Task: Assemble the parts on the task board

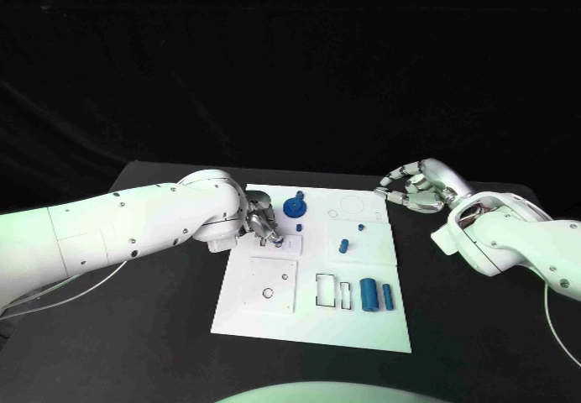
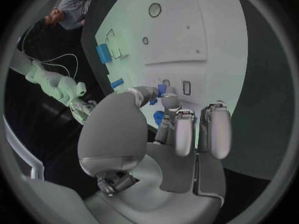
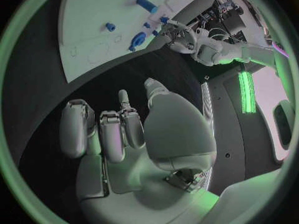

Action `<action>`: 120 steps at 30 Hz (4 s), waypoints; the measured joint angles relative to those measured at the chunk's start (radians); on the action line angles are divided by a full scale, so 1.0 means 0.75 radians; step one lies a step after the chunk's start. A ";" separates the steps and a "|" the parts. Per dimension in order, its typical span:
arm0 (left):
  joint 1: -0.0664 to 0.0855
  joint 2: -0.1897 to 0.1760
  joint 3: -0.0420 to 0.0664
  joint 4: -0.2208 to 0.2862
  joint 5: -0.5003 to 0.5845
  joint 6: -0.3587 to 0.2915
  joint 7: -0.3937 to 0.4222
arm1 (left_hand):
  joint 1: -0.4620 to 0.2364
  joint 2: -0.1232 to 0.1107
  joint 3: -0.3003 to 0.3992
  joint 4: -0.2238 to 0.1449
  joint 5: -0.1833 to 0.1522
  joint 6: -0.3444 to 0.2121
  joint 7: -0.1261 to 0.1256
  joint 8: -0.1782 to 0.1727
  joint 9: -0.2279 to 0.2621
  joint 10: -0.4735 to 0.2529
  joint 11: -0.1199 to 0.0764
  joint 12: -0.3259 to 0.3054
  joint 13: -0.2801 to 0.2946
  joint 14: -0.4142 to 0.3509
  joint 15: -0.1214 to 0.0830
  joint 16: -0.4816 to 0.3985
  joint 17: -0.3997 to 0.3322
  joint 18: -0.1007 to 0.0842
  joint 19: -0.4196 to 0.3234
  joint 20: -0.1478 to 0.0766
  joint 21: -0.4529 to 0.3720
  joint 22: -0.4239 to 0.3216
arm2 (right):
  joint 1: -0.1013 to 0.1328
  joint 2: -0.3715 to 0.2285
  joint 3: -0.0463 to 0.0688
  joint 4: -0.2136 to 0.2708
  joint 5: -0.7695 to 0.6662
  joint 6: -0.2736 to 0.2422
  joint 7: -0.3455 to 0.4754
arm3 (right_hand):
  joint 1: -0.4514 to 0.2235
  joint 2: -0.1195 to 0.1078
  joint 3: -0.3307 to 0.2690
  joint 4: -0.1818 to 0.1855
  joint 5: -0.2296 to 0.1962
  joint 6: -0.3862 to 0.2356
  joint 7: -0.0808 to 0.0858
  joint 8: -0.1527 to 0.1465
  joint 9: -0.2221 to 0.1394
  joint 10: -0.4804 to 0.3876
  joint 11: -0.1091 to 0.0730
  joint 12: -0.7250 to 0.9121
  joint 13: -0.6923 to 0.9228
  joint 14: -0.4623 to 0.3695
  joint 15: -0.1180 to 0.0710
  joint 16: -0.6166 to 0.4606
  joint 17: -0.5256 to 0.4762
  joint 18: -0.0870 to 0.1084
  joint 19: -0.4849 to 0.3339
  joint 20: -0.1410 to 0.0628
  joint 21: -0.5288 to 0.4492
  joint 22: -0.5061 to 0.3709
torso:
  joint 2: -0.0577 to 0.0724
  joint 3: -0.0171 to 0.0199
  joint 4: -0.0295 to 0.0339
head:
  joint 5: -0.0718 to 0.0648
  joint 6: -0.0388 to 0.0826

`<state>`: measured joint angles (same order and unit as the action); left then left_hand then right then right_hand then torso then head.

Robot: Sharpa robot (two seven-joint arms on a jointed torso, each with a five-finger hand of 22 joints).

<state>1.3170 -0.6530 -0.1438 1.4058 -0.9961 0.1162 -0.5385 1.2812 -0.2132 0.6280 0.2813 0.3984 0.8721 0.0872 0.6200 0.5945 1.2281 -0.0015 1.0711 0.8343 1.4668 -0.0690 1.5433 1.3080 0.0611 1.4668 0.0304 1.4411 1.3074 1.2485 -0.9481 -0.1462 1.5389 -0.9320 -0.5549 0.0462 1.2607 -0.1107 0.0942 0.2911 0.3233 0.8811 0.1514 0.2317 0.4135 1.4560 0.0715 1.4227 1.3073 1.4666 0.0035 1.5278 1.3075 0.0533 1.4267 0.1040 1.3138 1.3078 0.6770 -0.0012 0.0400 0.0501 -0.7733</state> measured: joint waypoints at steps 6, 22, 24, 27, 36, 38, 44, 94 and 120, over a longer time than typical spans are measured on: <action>0.000 0.002 0.000 -0.009 0.020 -0.002 0.003 | -0.009 0.002 0.000 0.000 0.000 0.008 -0.007 0.000 0.003 0.007 0.002 0.001 0.006 0.000 0.000 0.005 0.000 0.000 0.000 0.000 0.000 0.000 | 0.000 0.000 0.000 -0.001 0.000 0.002 0.000 | 0.000 0.000 0.000 0.000 0.000 0.000 0.000 0.000 0.000 0.000 0.000 0.000 0.000 0.000 0.000 0.000 0.000 0.000 0.000 0.000 0.000 0.000 | 0.000 0.0004 0.0000 | -0.002 -0.002; 0.041 0.015 0.025 -0.106 0.179 0.090 0.010 | -0.051 -0.030 -0.004 -0.004 0.067 0.055 -0.018 -0.009 0.005 0.039 -0.006 0.028 0.036 0.000 0.000 0.007 0.000 0.000 0.000 0.000 0.000 0.000 | -0.003 0.001 0.000 -0.003 0.000 0.005 0.000 | 0.000 0.000 0.000 0.000 0.000 0.000 0.000 0.000 0.000 0.000 0.000 0.000 0.000 0.000 0.000 0.000 0.000 0.000 0.000 0.000 -0.006 0.000 | -0.001 0.0005 0.0000 | 0.002 -0.001; 0.053 0.027 0.026 -0.127 0.207 0.135 0.010 | -0.051 -0.029 -0.006 -0.006 0.083 0.060 -0.016 -0.011 0.005 0.041 -0.007 0.028 0.037 0.000 0.000 0.010 0.000 0.000 0.000 0.000 0.000 0.000 | -0.003 0.001 0.000 -0.003 0.000 0.005 0.000 | 0.000 0.000 0.000 0.000 0.000 0.000 0.000 0.000 0.000 0.000 0.000 0.000 0.001 0.000 0.000 0.000 0.000 0.000 0.000 0.000 -0.006 0.000 | -0.001 0.0005 -0.0004 | 0.004 0.000; 0.070 0.054 0.025 -0.166 0.248 0.217 0.010 | -0.056 -0.025 -0.010 -0.010 0.094 0.060 -0.016 -0.017 0.005 0.041 -0.007 0.028 0.040 0.000 0.000 0.010 0.000 0.000 0.000 0.000 0.000 0.000 | -0.003 0.001 0.000 -0.004 0.000 0.005 0.000 | 0.000 0.000 0.000 0.000 0.000 0.000 0.000 0.000 0.000 0.000 0.000 0.000 0.001 0.000 0.000 0.000 0.000 0.000 0.000 0.000 -0.006 0.000 | -0.001 0.0006 -0.0005 | 0.004 0.000; 0.103 0.151 0.011 -0.293 0.324 0.437 0.005 | -0.063 -0.032 -0.010 -0.010 0.106 0.066 -0.022 -0.021 0.005 0.053 -0.010 0.041 0.053 0.000 0.000 0.010 0.000 0.000 0.000 0.000 0.000 0.000 | -0.003 0.002 0.000 -0.003 0.000 0.005 -0.001 | 0.000 0.000 0.000 0.000 0.000 0.000 0.000 0.000 0.000 0.000 0.000 0.000 0.001 0.000 0.000 0.000 0.000 0.000 0.000 0.000 -0.006 -0.001 | 0.001 0.0014 -0.0012 | 0.008 -0.002; 0.109 0.173 0.009 -0.323 0.335 0.479 0.003 | -0.068 -0.026 -0.013 -0.013 0.106 0.066 -0.022 -0.021 0.005 0.053 -0.010 0.041 0.053 0.000 0.000 0.010 0.000 0.000 0.000 0.000 0.000 0.000 | -0.003 0.003 0.000 -0.003 0.000 0.005 -0.001 | 0.000 0.000 0.000 0.000 0.000 0.000 0.000 0.000 0.000 0.000 0.000 0.000 0.001 0.000 0.000 0.000 0.000 0.000 0.000 0.000 -0.006 -0.001 | 0.001 0.0014 -0.0009 | 0.008 -0.003; 0.117 0.219 0.004 -0.386 0.348 0.559 -0.002 | -0.070 -0.028 -0.013 -0.013 0.106 0.066 -0.022 -0.022 0.005 0.053 -0.010 0.042 0.056 0.000 0.000 0.010 -0.001 0.000 0.000 0.000 0.000 0.000 | -0.003 0.005 0.000 -0.003 0.000 0.005 -0.001 | 0.000 0.000 0.000 0.000 0.000 0.000 0.000 0.000 0.000 0.000 0.000 0.000 0.001 0.000 0.000 0.000 0.000 0.000 0.000 0.000 -0.006 -0.001 | 0.001 0.0017 -0.0001 | 0.009 -0.004; 0.103 0.324 -0.060 -0.533 0.230 0.629 -0.025 | -0.112 -0.028 0.043 -0.099 0.181 0.079 -0.017 -0.040 0.017 0.071 -0.009 0.080 0.104 0.000 0.000 0.016 -0.001 0.000 0.000 0.000 0.000 0.000 | -0.005 0.021 0.000 -0.004 -0.001 0.005 0.000 | 0.000 0.000 0.000 0.000 0.000 0.000 0.000 0.000 0.000 0.000 0.000 0.000 0.000 0.000 0.000 0.000 0.000 0.000 0.000 0.000 -0.005 0.000 | 0.001 -0.0001 0.0004 | 0.017 -0.014; 0.094 0.328 -0.060 -0.537 0.210 0.616 -0.026 | -0.117 -0.022 0.040 -0.103 0.187 0.079 -0.017 -0.040 0.020 0.081 -0.010 0.091 0.124 0.000 0.000 0.015 -0.001 0.000 0.000 0.000 0.000 0.000 | -0.005 0.022 0.000 -0.002 -0.001 0.005 0.000 | 0.000 0.000 0.000 0.000 0.000 0.000 0.000 0.000 0.000 0.000 0.000 0.000 0.000 0.000 0.000 0.000 0.000 0.000 0.000 0.000 -0.005 -0.001 | 0.001 -0.0001 0.0005 | 0.014 -0.020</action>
<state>1.3871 -0.4072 -0.1889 1.0026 -0.8389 0.5780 -0.5578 1.1935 -0.2300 0.6578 0.2040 0.5387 0.9315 0.0747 0.5897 0.6094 1.2887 -0.0087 1.1395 0.9270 1.4669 -0.0689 1.5549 1.3074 0.0611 1.4668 0.0305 1.4408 1.3073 1.2448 -0.9316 -0.1464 1.5372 -0.9329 -0.5509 0.0463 1.2607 -0.1107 0.0942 0.2911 0.3233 0.8812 0.1514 0.2316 0.4134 1.4561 0.0715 1.4227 1.3074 1.4667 0.0035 1.5278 1.3075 0.0533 1.4267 0.1041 1.3097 1.3074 0.6774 -0.0013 0.0404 0.0604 -0.7882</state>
